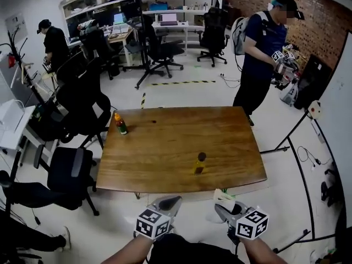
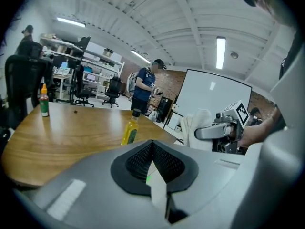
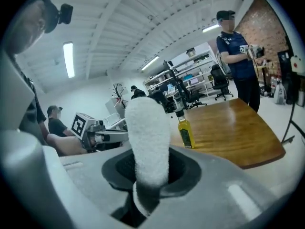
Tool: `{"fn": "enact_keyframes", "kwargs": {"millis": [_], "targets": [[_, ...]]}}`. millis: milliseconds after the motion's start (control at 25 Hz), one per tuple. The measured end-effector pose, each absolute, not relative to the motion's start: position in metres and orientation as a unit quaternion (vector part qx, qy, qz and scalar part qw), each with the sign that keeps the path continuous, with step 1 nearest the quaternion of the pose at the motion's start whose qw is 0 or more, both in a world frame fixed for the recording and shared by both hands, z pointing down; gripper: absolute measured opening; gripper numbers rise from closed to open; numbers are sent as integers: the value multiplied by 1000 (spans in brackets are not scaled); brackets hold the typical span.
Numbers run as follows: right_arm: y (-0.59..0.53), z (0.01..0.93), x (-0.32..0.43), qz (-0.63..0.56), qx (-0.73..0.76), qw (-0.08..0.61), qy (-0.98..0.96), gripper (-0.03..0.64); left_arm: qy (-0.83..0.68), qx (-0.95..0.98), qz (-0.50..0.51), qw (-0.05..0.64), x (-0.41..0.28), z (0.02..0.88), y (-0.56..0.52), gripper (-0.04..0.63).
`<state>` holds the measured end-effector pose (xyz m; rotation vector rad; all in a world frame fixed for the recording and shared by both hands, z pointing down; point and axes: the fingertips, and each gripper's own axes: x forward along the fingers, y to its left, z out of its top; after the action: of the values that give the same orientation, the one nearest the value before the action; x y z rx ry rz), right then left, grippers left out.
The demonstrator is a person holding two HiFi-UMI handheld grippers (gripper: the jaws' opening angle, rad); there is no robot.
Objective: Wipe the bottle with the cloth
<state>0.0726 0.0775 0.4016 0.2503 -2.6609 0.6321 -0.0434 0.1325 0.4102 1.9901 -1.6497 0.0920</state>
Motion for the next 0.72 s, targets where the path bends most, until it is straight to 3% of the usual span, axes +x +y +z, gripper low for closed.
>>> {"fn": "enact_keyframes", "kwargs": {"millis": [440,720], "targets": [[88,389,165,170,67,204,-962,75,-684,675,19,278,41,421,196,17],[105,386,177,172,56,201,-963,74,-707,657,29,260,42,412,214,17]]}}
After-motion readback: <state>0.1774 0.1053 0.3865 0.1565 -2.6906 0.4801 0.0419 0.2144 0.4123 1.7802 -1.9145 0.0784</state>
